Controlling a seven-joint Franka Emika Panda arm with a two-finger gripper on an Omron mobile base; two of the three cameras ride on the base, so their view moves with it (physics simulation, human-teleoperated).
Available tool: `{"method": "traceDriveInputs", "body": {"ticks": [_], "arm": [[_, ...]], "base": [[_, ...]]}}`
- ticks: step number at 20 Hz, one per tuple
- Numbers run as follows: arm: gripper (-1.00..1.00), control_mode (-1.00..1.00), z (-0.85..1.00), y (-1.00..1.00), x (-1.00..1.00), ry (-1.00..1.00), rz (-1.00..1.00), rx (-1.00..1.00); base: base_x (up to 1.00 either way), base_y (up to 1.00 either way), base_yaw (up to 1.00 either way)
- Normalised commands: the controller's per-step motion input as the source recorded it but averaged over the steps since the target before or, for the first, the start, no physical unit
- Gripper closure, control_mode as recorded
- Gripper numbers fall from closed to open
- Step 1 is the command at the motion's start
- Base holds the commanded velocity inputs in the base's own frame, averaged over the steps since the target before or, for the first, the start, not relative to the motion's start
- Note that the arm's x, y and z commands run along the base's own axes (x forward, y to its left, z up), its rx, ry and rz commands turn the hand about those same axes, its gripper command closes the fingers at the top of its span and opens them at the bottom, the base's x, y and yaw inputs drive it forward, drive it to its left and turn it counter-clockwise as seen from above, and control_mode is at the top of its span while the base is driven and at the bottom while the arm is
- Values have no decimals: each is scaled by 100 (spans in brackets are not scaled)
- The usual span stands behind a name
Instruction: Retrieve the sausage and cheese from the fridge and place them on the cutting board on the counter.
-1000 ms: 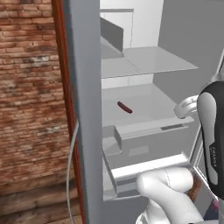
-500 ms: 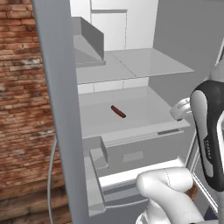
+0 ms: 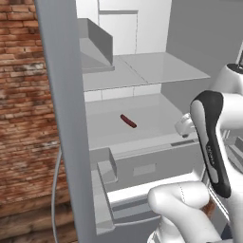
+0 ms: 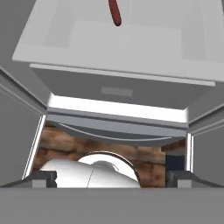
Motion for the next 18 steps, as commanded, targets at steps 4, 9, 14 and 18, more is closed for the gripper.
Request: {"method": "traceDriveInputs", "body": {"ticks": [4,9,14,18], "arm": [[-100,-100,-64,28,66,1,0,0],[-100,-100,-51,35,87,-1,0,1],[-100,-100,-45,18,98,0,0,2],[-100,-100,-50,2,83,0,0,1]], "base": [[0,0,0],[0,0,0],[0,0,0],[0,0,0]]}}
